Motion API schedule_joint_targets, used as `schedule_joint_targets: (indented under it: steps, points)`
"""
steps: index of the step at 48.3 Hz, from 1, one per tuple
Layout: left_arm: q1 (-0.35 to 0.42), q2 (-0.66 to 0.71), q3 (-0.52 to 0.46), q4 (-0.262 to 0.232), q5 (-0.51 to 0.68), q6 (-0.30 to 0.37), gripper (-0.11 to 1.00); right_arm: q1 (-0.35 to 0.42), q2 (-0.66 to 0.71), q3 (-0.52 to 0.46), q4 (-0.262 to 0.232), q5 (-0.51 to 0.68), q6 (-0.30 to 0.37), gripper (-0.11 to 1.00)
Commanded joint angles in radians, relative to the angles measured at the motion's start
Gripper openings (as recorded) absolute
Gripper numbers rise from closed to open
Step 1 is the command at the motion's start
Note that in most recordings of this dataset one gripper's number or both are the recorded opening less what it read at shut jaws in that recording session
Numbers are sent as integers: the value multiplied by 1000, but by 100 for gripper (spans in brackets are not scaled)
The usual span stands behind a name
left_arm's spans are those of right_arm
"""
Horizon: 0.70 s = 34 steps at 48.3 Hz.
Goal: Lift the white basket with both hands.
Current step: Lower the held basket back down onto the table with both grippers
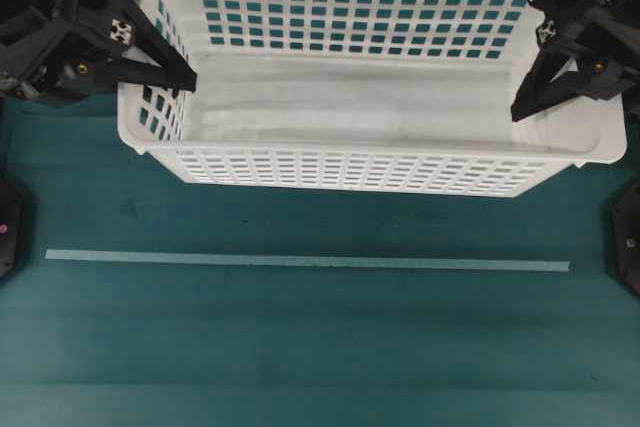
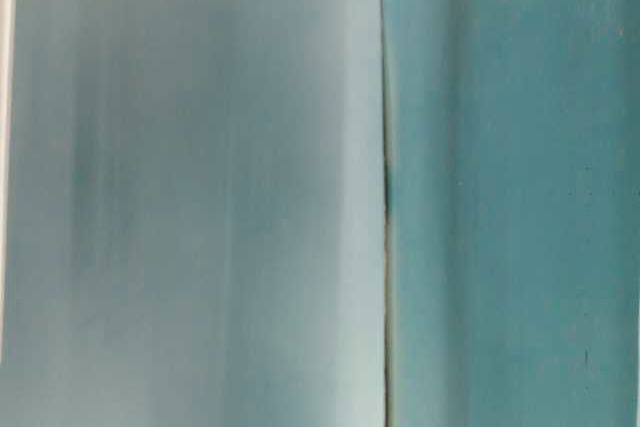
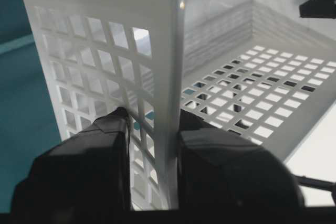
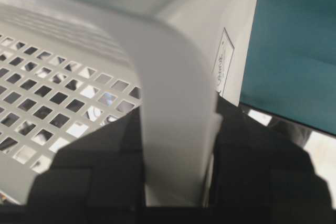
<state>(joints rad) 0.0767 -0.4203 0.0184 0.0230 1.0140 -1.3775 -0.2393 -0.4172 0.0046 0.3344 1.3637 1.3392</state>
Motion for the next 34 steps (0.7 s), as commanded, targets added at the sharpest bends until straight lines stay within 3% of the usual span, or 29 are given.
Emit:
schedule_joint_targets:
  steps: [1,13,24,34]
  points:
    - [2,17,-3,5,-12,28,11,8,21,-34,32,-26,-83,15]
    - [11,20,118,5,-14,21,11,15,49,146,28,-67,-184,16]
    - [57,25,290,6,-109,28,11,21,98,291,12,-153,-314,16]
    - [67,26,410,6,-189,26,11,21,112,388,-14,-253,-322,16]
